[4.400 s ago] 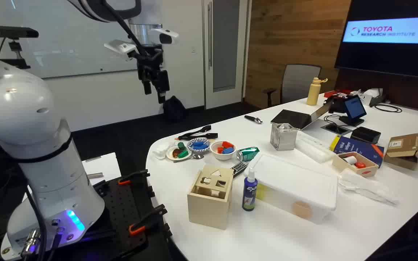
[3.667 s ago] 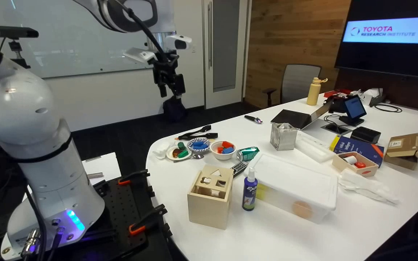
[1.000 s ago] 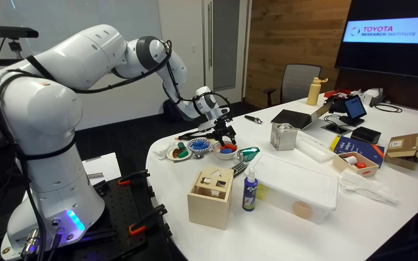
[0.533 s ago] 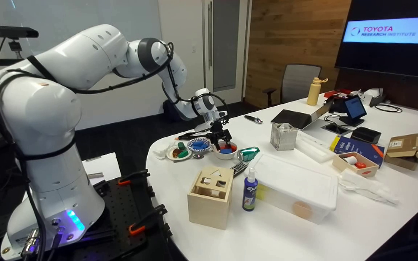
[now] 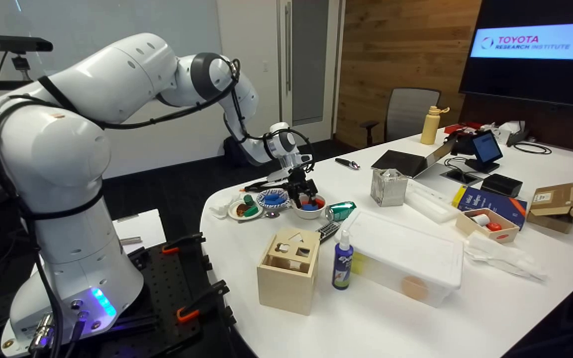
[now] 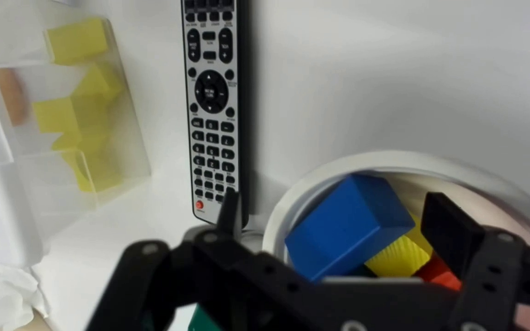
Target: Take the blue block out of the bowl
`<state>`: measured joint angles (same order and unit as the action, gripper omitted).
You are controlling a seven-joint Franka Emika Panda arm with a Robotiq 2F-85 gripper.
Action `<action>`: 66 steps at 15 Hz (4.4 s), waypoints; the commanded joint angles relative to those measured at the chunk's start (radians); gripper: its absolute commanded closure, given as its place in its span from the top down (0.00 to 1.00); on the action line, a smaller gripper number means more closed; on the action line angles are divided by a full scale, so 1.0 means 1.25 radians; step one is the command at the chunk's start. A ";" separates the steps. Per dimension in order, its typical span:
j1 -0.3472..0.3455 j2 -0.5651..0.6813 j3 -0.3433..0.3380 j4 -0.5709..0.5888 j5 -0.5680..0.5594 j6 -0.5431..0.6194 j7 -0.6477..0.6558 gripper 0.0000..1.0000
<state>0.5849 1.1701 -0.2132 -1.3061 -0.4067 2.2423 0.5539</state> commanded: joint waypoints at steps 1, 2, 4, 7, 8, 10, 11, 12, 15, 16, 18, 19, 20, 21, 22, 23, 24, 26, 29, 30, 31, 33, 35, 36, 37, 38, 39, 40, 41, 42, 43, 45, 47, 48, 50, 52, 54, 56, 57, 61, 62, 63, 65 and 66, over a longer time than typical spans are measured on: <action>-0.010 -0.001 0.014 0.013 0.004 -0.021 -0.002 1.00; -0.010 0.002 0.014 0.016 0.003 -0.023 -0.004 0.89; -0.009 0.003 0.015 0.018 0.003 -0.023 -0.005 0.65; -0.010 0.006 0.018 0.021 0.002 -0.023 -0.008 0.42; -0.011 0.008 0.019 0.022 0.002 -0.023 -0.009 0.35; -0.010 0.009 0.018 0.022 0.001 -0.023 -0.008 0.20; -0.010 0.010 0.018 0.022 0.001 -0.023 -0.008 0.12; -0.010 0.010 0.017 0.022 0.000 -0.023 -0.008 0.12; -0.012 0.010 0.018 0.020 0.001 -0.022 -0.009 0.12; -0.012 0.009 0.017 0.018 0.001 -0.021 -0.008 0.12; -0.016 -0.008 0.019 0.008 0.004 -0.019 -0.010 0.12; -0.018 -0.026 0.019 -0.004 0.005 -0.019 -0.010 0.12; -0.019 -0.038 0.018 -0.010 0.005 -0.022 -0.009 0.12; -0.021 -0.055 0.016 -0.019 0.005 -0.025 -0.008 0.12; -0.025 -0.067 0.018 -0.023 0.006 -0.027 -0.011 0.12; -0.027 -0.079 0.018 -0.025 0.005 -0.033 -0.011 0.12; -0.033 -0.093 0.024 -0.028 0.009 -0.047 -0.020 0.12; -0.045 -0.117 0.040 -0.029 0.019 -0.110 -0.045 0.12; -0.073 -0.162 0.089 -0.032 0.042 -0.272 -0.117 0.12; -0.086 -0.180 0.109 -0.037 0.050 -0.310 -0.149 0.12; -0.094 -0.188 0.123 -0.029 0.060 -0.368 -0.171 0.12; -0.123 -0.210 0.159 -0.027 0.077 -0.443 -0.237 0.12; -0.149 -0.215 0.185 -0.020 0.092 -0.519 -0.292 0.12; -0.166 -0.209 0.197 -0.018 0.099 -0.543 -0.320 0.12; -0.180 -0.198 0.208 -0.010 0.110 -0.568 -0.345 0.12; -0.193 -0.179 0.219 0.000 0.121 -0.583 -0.371 0.12; -0.205 -0.161 0.230 0.010 0.133 -0.598 -0.397 0.12; -0.213 -0.139 0.241 0.021 0.145 -0.610 -0.420 0.12; -0.222 -0.116 0.251 0.033 0.159 -0.625 -0.443 0.12; -0.229 -0.092 0.260 0.044 0.171 -0.641 -0.463 0.12; -0.235 -0.069 0.268 0.056 0.185 -0.659 -0.482 0.12; -0.245 -0.027 0.282 0.078 0.210 -0.703 -0.516 0.12; -0.253 0.018 0.291 0.115 0.236 -0.769 -0.541 0.12; -0.258 0.039 0.295 0.135 0.249 -0.806 -0.554 0.12; -0.267 0.083 0.299 0.182 0.277 -0.877 -0.561 0.12; -0.271 0.113 0.303 0.221 0.293 -0.904 -0.567 0.12; -0.271 0.141 0.301 0.258 0.303 -0.888 -0.561 0.12; -0.266 0.163 0.299 0.292 0.304 -0.874 -0.558 0.12; -0.261 0.174 0.296 0.309 0.301 -0.875 -0.555 0.12; -0.255 0.215 0.294 0.366 0.303 -0.887 -0.552 0.12; -0.256 0.227 0.294 0.380 0.307 -0.896 -0.549 0.12; -0.257 0.239 0.294 0.393 0.310 -0.904 -0.547 0.12; -0.256 0.259 0.293 0.415 0.312 -0.915 -0.546 0.12; -0.255 0.268 0.293 0.426 0.312 -0.919 -0.547 0.12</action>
<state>0.2603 1.4537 0.1505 -0.8616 -0.0344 1.1507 -0.1365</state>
